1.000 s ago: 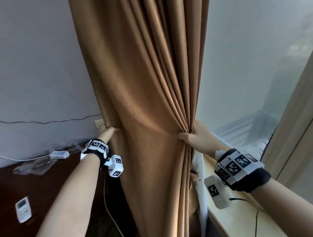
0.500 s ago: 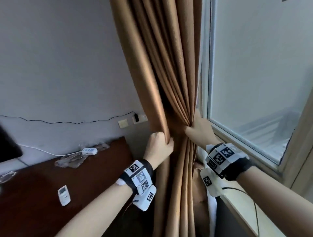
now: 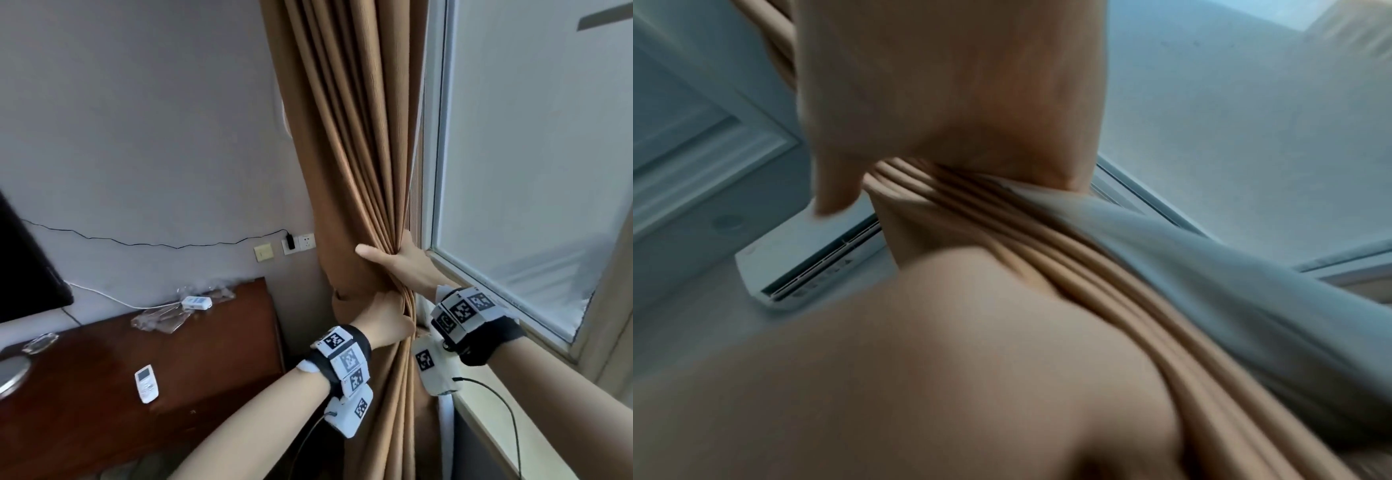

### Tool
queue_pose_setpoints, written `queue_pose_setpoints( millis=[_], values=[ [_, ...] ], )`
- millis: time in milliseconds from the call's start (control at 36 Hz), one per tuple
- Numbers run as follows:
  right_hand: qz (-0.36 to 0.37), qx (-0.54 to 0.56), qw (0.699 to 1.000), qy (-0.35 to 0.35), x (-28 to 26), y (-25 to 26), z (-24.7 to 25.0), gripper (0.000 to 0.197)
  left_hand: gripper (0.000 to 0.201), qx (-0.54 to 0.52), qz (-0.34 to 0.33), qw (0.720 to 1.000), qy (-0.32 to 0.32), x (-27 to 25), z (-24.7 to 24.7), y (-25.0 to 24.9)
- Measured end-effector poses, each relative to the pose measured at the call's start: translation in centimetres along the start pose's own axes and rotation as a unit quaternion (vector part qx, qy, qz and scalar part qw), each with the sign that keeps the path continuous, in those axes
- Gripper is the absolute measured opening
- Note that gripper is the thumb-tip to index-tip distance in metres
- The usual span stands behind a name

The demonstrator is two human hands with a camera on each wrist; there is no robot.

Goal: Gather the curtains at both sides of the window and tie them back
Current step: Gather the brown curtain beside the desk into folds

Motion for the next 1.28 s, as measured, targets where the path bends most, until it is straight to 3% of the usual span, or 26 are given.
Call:
queue_pose_setpoints(
  millis=[56, 111, 194, 250, 333, 389, 472, 556, 611, 722, 778, 889, 972, 1056, 1194, 1278],
  values=[
    [0.027, -0.046, 0.998, -0.018, 0.1, -0.3, 0.3, 0.094, 0.013, 0.014, -0.013, 1.000, 0.007, 0.0, 0.1, -0.4],
    [0.063, -0.083, 0.993, -0.062, 0.2, -0.7, 0.6, 0.062, 0.012, -0.031, -0.037, 0.999, 0.019, -0.1, 0.7, 0.0],
    [0.069, -0.094, 0.990, -0.085, 0.1, -1.2, 1.4, 0.045, 0.017, -0.206, -0.023, 0.978, 0.021, 0.0, 2.9, 2.4],
    [0.075, -0.093, 0.990, -0.077, 0.4, -1.3, 1.8, 0.045, 0.024, -0.261, 0.003, 0.959, -0.110, 0.9, 5.3, 5.3],
    [0.092, -0.089, 0.989, -0.070, 0.4, -1.5, 1.9, 0.052, 0.025, -0.331, 0.076, 0.880, -0.332, 1.7, 8.1, 9.9],
    [0.097, -0.091, 0.989, -0.068, 0.5, -1.7, 1.8, 0.054, 0.039, -0.367, 0.137, 0.849, -0.356, 2.3, 8.6, 12.2],
    [0.099, -0.096, 0.988, -0.063, 0.7, -1.9, 1.8, 0.050, 0.018, -0.386, 0.175, 0.864, -0.273, 4.0, 8.3, 15.1],
    [0.100, -0.101, 0.988, -0.062, 1.1, -2.1, 1.9, 0.046, 0.059, -0.404, 0.175, 0.868, -0.229, 5.9, 7.7, 17.7],
    [0.097, -0.106, 0.988, -0.065, 1.3, -2.1, 1.9, 0.044, 0.050, -0.417, 0.168, 0.862, -0.232, 7.7, 6.8, 20.0],
    [0.086, -0.120, 0.986, -0.081, 1.6, -2.1, 2.0, 0.051, 0.012, -0.339, 0.134, 0.866, -0.342, 6.1, 6.9, 15.1],
    [0.081, -0.126, 0.985, -0.085, 1.9, -2.1, 2.2, 0.054, 0.023, -0.273, 0.100, 0.876, -0.385, 5.4, 6.9, 14.2],
    [0.066, -0.143, 0.982, -0.101, 2.3, -2.1, 2.3, 0.039, 0.012, -0.161, 0.051, 0.875, -0.455, 3.2, 6.0, 12.2],
    [0.063, -0.170, 0.976, -0.120, 2.4, -1.9, 2.0, 0.030, 0.013, -0.103, -0.026, 0.897, -0.430, 3.0, 4.7, 10.0],
    [0.069, -0.190, 0.971, -0.130, 1.9, -1.5, 1.1, 0.029, 0.017, -0.120, -0.042, 0.912, -0.389, 3.5, 4.0, 7.3],
    [0.096, -0.192, 0.969, -0.126, 1.0, -1.0, -0.9, 0.030, 0.028, -0.307, -0.021, 0.915, -0.260, 3.7, 4.3, 1.9],
    [0.097, -0.184, 0.974, -0.091, 1.1, -1.5, -1.3, 0.053, 0.031, -0.398, -0.012, 0.898, -0.187, 3.4, 5.0, 2.2]
  ],
)
Point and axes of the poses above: each hand's wrist, its own x-axis towards the middle knuckle, its own z-axis out of the back of the hand, y = z × x, the point moved 1 cm from there along x, towards the middle knuckle, and after that the axes turned 11 degrees about -z, right-handed, at the moved point
